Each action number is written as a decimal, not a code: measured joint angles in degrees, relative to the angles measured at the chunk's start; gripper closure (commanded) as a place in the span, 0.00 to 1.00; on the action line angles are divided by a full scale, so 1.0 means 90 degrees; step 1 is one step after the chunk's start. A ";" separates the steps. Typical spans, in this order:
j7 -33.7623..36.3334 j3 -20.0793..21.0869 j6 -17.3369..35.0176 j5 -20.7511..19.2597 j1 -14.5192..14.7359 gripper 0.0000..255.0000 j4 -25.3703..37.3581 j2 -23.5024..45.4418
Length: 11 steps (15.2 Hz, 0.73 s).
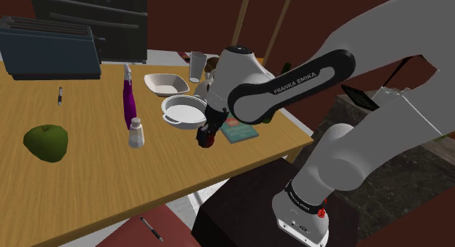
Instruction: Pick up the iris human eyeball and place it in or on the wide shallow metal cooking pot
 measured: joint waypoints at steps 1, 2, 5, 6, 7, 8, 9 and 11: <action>-0.0017 -0.0017 -0.0113 0.0015 0.0011 1.00 0.0030 -0.0084; -0.0043 -0.0041 -0.0226 0.0030 0.0020 1.00 0.0050 -0.0178; -0.0080 -0.0089 -0.0585 0.0056 0.0045 1.00 0.0180 -0.0409; -0.0086 -0.0100 -0.0697 0.0064 0.0054 1.00 0.0223 -0.0478; -0.0084 -0.0107 -0.0825 0.0072 0.0066 1.00 0.0276 -0.0555; -0.0093 -0.0119 -0.0920 0.0067 0.0063 1.00 0.0341 -0.0584; -0.0106 -0.0135 -0.1011 0.0073 0.0069 1.00 0.0361 -0.0655; -0.0110 -0.0155 -0.1241 0.0077 0.0079 1.00 0.0480 -0.0767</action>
